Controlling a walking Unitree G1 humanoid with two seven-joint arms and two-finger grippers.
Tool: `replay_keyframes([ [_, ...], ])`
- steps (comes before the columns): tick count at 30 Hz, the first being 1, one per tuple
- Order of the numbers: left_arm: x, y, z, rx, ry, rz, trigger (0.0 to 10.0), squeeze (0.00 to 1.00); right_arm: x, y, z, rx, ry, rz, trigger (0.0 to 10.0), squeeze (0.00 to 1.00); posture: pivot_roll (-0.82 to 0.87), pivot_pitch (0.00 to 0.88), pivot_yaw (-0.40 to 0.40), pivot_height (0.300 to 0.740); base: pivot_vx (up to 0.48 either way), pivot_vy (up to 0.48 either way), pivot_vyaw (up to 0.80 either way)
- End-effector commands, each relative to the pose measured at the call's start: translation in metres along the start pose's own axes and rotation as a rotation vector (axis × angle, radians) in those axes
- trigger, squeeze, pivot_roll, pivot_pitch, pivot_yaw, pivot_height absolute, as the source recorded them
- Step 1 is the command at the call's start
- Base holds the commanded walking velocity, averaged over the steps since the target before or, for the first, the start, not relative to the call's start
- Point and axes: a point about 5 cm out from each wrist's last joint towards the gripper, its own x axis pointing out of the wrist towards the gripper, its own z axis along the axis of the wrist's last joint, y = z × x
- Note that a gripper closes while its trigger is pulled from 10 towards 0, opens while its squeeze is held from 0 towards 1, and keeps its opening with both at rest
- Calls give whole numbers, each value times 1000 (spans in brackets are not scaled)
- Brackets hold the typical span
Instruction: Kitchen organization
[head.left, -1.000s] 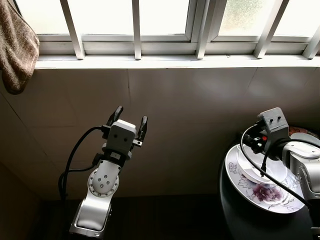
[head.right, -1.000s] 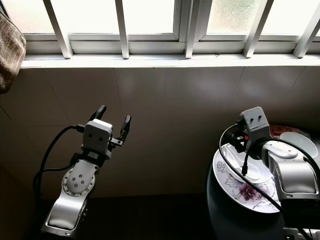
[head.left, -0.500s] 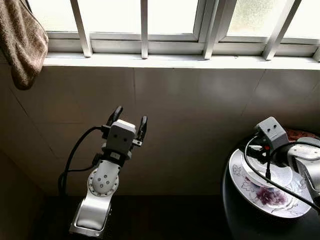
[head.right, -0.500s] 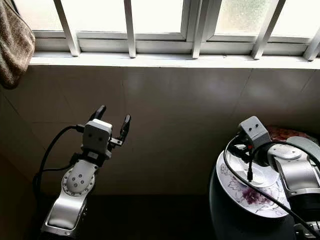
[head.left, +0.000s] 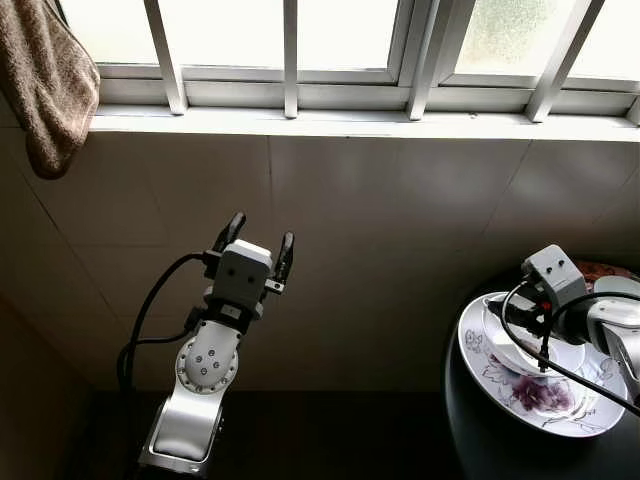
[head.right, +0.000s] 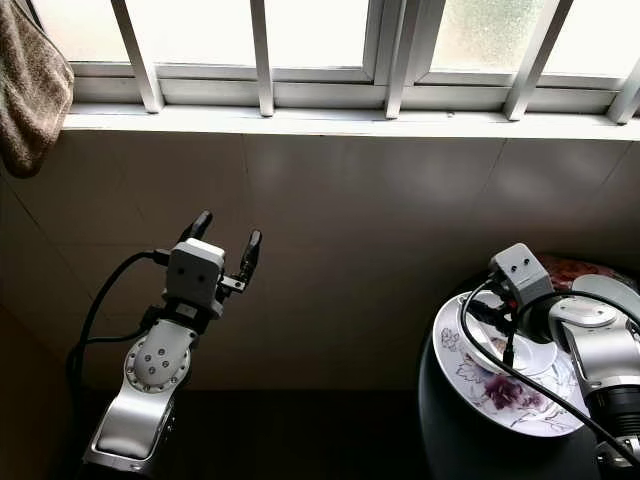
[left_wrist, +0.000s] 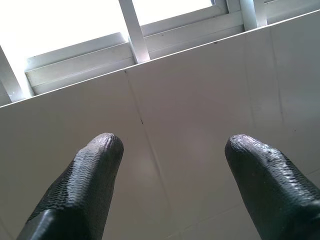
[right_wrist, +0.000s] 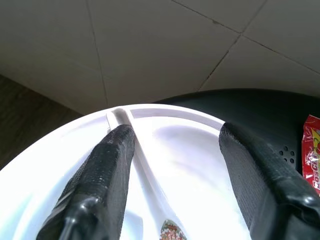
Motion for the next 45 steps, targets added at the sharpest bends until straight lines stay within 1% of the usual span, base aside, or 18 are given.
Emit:
replay_keyframes([
  [1, 2, -2, 0, 4, 1, -9, 10000, 0, 4, 1, -2, -8, 11, 0, 10000, 0, 34, 0, -45, 740, 0, 0, 0],
  [6, 3, -1, 2, 8, -4, -2, 10000, 0, 12, 4, -4, 5, 19, 8, 10000, 0, 47, 0, -52, 740, 0, 0, 0],
  [13, 2, 1, 2, 11, -2, 3, 10000, 0, 14, 5, 2, 1, -11, 18, 10000, 0, 48, 0, -54, 740, 0, 0, 0],
  [15, 2, 1, 2, 14, -2, 4, 10000, 0, 13, 2, 7, -13, -39, 0, 10000, 0, 44, 0, -51, 740, 0, 0, 0],
  [18, 2, 1, 2, 15, -3, 4, 10000, 0, 12, 1, 10, -19, -53, -9, 10000, 0, 42, 0, -48, 740, 0, 0, 0],
  [21, 2, 1, 2, 16, -3, 2, 10000, 0, 11, 1, 15, -22, -85, -18, 10000, 0, 39, 0, -45, 740, 0, 0, 0],
  [23, 2, 1, 1, 17, -2, -1, 10000, 0, 8, 6, 22, -42, -110, -12, 10000, 0, 36, 0, -43, 740, 0, 0, 0],
  [24, 2, 1, 1, 17, -2, -3, 10000, 0, 6, 11, 27, -50, -132, 5, 10000, 0, 35, 0, -42, 740, 0, 0, 0],
  [27, 3, 0, 1, 16, -2, -5, 10000, 0, 4, 15, 29, -60, -140, 23, 10000, 0, 33, 0, -40, 740, 0, 0, 0],
  [38, 4, 0, 1, 15, -4, -4, 10000, 0, -4, 12, 31, -60, -140, 8, 10000, 0, 30, 0, -41, 740, 0, 0, 0],
  [45, 4, -1, 1, 14, -3, -8, 10000, 0, -9, 13, 39, -33, -180, 30, 10000, 0, 24, 0, -38, 740, 0, 0, 0],
])
